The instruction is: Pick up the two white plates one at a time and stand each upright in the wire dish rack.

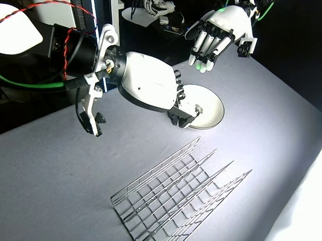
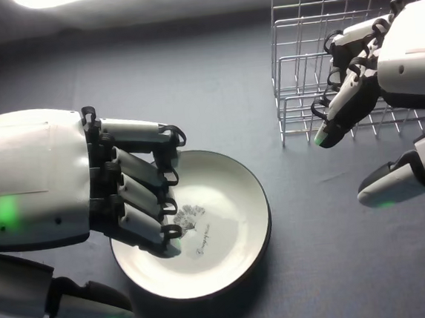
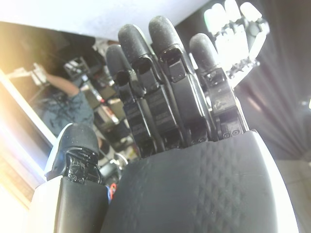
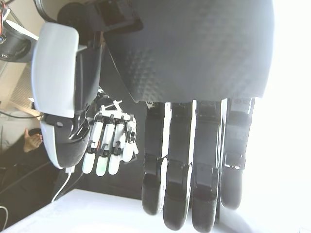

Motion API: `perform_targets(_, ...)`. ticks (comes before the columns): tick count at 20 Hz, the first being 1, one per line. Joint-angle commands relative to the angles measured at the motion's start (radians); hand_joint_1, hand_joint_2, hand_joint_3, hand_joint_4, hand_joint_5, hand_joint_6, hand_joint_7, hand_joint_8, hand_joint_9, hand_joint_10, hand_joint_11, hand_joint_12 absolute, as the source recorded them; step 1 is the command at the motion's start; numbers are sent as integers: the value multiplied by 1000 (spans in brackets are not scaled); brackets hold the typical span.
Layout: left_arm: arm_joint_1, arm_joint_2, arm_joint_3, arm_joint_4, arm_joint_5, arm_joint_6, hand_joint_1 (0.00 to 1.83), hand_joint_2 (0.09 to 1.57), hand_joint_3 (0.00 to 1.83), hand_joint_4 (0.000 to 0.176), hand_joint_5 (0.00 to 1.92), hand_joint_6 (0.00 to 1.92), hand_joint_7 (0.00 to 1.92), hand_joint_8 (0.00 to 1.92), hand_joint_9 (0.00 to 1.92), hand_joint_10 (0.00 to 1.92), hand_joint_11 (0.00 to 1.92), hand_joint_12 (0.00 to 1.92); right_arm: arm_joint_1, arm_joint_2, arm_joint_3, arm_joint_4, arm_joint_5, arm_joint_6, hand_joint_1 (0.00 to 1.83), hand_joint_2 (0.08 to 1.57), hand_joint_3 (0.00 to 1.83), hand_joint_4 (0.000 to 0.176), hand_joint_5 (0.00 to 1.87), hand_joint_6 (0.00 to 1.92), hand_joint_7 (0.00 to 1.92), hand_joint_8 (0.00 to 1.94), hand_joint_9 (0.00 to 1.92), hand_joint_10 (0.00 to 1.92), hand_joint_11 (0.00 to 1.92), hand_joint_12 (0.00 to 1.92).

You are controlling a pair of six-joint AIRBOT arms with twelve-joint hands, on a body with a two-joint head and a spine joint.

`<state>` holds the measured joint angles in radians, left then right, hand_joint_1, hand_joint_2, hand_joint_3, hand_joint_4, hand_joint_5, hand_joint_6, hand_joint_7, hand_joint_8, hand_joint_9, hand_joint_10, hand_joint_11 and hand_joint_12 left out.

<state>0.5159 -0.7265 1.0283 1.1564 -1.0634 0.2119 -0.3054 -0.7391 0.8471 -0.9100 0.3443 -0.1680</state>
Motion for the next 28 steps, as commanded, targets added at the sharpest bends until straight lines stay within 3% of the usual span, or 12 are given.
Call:
perform_targets(1, -11, 1, 2, -77, -71, -2, 0, 988, 224, 0, 0, 0, 0, 0, 0, 0, 0, 0, 5, 6, -2, 30, 70, 7, 0, 988, 153, 0, 0, 0, 0, 0, 0, 0, 0, 0)
perform_targets(2, -16, 1, 0, -78, -70, -4, 0, 988, 224, 0, 0, 0, 0, 0, 0, 0, 0, 0, 4, 6, -1, 30, 71, 7, 0, 988, 153, 0, 0, 0, 0, 0, 0, 0, 0, 0)
perform_targets(3, -23, 1, -2, -78, -66, -5, 0, 1084, 32, 0, 0, 0, 0, 0, 0, 0, 0, 0, 6, 6, 0, 30, 73, 7, 0, 1048, 35, 0, 0, 0, 0, 0, 0, 0, 0, 0)
perform_targets(11, -47, 1, -12, -64, -51, -15, 0, 1089, 22, 0, 0, 0, 0, 0, 0, 0, 0, 0, 7, 7, 0, 31, 80, 9, 0, 1052, 23, 0, 0, 0, 0, 0, 0, 0, 0, 0)
perform_targets(15, -99, -1, 11, 33, -32, -88, 0, 1094, 19, 0, 0, 0, 0, 0, 0, 0, 0, 0, 3, 7, 0, 30, 80, 9, 0, 1058, 19, 0, 0, 0, 0, 0, 0, 0, 0, 0)
perform_targets(16, -97, -13, 35, 15, -79, -77, 0, 1109, 25, 0, 0, 0, 0, 0, 0, 0, 0, 0, 2, 7, 0, 30, 79, 9, 0, 1057, 18, 0, 0, 0, 0, 0, 0, 0, 0, 0)
perform_targets(18, -107, -29, 58, 91, -85, -137, 0, 1081, 10, 0, 0, 0, 0, 0, 0, 0, 0, 0, 2, 7, 0, 30, 78, 9, 0, 1061, 18, 0, 0, 0, 0, 0, 0, 0, 0, 0)
perform_targets(19, -125, -37, 74, 202, -77, -140, 0, 1088, 13, 0, 0, 0, 0, 0, 0, 0, 0, 0, -2, 7, 0, 30, 79, 9, 0, 1060, 17, 0, 0, 0, 0, 0, 0, 0, 0, 0)
perform_targets(20, -127, -43, 88, 254, -83, -140, 0, 1096, 16, 0, 0, 0, 0, 0, 0, 0, 0, 0, -5, 7, 0, 30, 80, 9, 0, 1053, 13, 0, 0, 0, 0, 0, 0, 0, 0, 0)
perform_targets(28, -56, -118, 221, 439, -94, -164, 0, 1089, 7, 0, 0, 0, 0, 0, 0, 0, 0, 0, -11, 7, 1, 30, 91, 6, 0, 1051, 8, 0, 0, 0, 0, 0, 0, 0, 0, 0)
